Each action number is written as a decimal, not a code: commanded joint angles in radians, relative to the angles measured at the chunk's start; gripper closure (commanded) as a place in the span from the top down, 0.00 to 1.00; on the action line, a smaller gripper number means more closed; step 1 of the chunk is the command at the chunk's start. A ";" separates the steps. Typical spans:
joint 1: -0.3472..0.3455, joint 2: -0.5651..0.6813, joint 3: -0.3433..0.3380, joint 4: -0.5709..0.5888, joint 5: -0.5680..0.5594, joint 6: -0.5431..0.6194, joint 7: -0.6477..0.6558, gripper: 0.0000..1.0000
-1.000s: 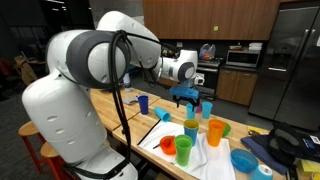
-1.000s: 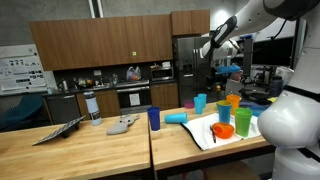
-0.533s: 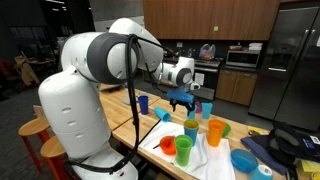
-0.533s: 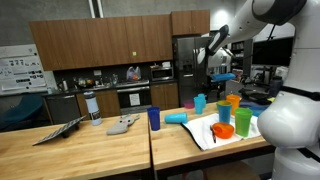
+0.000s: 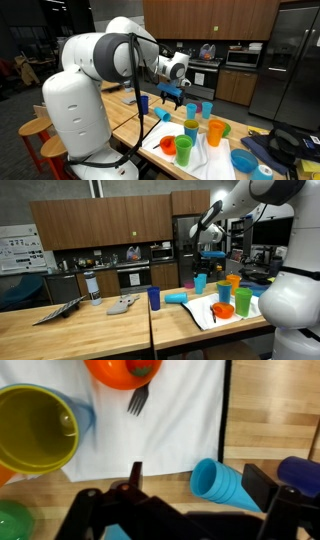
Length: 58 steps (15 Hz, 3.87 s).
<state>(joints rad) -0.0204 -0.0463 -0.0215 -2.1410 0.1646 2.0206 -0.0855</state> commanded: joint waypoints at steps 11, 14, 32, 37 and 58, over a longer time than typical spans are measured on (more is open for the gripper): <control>0.005 0.154 0.012 0.034 0.231 0.034 0.156 1.00; 0.009 0.166 0.017 0.031 0.220 0.066 0.140 1.00; 0.021 0.296 0.044 0.056 0.126 0.321 0.093 1.00; 0.021 0.336 0.056 0.093 0.117 0.365 0.095 1.00; 0.060 0.397 0.068 0.175 0.146 0.375 0.356 1.00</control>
<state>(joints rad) 0.0325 0.3457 0.0455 -1.9799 0.2902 2.3936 0.2350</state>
